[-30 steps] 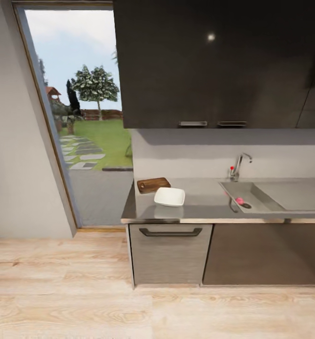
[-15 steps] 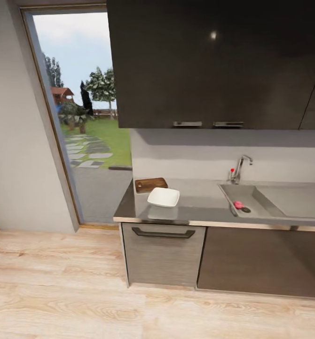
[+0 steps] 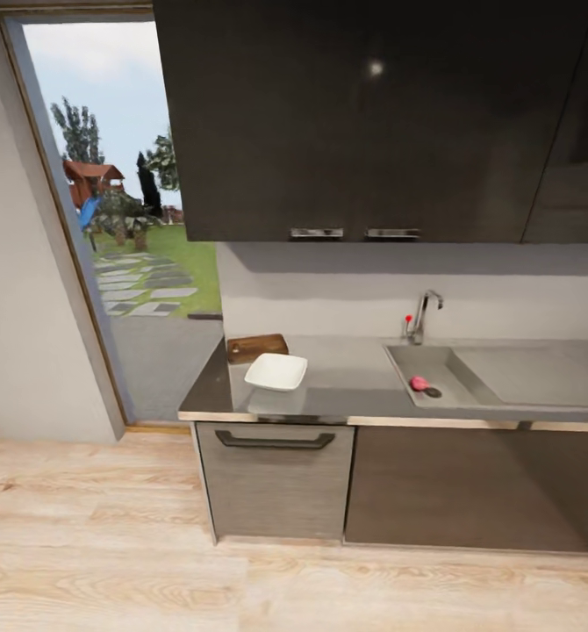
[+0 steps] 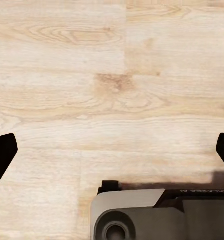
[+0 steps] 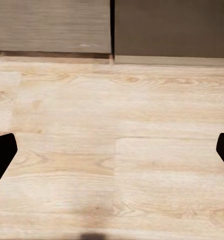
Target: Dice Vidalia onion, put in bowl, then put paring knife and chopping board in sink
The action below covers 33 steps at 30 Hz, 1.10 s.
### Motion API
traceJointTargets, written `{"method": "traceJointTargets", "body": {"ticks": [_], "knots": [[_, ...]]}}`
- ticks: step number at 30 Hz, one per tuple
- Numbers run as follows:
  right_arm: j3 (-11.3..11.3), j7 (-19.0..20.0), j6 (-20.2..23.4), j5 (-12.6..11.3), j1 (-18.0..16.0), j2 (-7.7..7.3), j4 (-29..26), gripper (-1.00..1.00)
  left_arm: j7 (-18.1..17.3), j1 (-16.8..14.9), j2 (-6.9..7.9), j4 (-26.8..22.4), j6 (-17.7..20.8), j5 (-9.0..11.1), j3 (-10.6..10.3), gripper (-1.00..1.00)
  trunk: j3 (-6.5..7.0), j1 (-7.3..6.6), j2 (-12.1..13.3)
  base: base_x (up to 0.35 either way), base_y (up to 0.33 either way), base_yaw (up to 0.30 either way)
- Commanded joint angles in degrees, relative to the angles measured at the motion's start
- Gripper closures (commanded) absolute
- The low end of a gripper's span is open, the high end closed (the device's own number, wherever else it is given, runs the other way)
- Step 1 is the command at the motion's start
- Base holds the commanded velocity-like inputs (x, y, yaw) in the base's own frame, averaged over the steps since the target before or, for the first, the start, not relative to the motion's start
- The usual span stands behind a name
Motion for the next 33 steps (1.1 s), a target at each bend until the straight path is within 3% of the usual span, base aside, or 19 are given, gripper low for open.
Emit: {"method": "traceJointTargets", "body": {"ticks": [1, 20, 33], "knots": [[0.0, -0.04, -0.15, 0.07, -0.01, 0.01, 0.03, -1.0, 0.01, 0.01, 0.0, 0.0, -0.11, -0.01, 0.04, -1.0, -0.01, 0.04, -0.02, 0.202, 0.096, -0.006], [0.09, -0.04, -0.17, 0.16, -0.01, -0.16, 0.03, -1.0, 0.0, 0.01, 0.03, 0.01, -0.11, -0.01, 0.04, -1.0, 0.0, 0.04, -0.02, 0.241, 0.168, -0.001], [-0.07, -0.12, -0.16, 0.08, -0.02, -0.17, 0.03, -1.0, 0.0, 0.01, 0.03, 0.1, -0.11, -0.01, 0.04, -1.0, 0.0, 0.04, -0.02, 0.016, 0.008, 0.0]]}}
